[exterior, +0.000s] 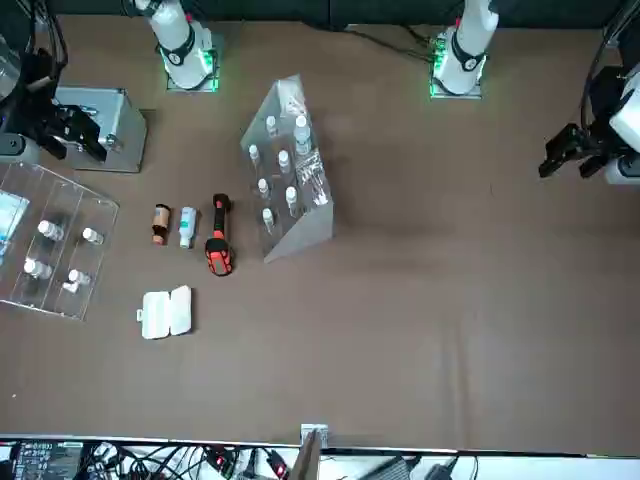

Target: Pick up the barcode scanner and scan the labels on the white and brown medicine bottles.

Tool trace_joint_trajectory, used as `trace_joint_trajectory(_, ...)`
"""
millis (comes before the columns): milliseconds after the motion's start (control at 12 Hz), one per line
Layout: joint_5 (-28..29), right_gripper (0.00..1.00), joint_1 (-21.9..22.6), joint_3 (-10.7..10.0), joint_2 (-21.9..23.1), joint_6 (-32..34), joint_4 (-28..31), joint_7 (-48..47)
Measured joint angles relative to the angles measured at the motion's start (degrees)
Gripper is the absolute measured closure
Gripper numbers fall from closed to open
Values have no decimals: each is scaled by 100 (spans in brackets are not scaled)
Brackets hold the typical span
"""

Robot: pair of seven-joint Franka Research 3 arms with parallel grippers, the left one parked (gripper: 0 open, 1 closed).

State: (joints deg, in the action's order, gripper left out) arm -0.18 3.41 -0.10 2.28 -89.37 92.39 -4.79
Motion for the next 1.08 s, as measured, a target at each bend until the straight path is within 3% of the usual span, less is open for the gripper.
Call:
trace_joint_trajectory(833,10,0,31,14,-57,-24,-31,-17)
trace_joint_trajectory(1083,25,0,358,35,-258,-68,108,-330)
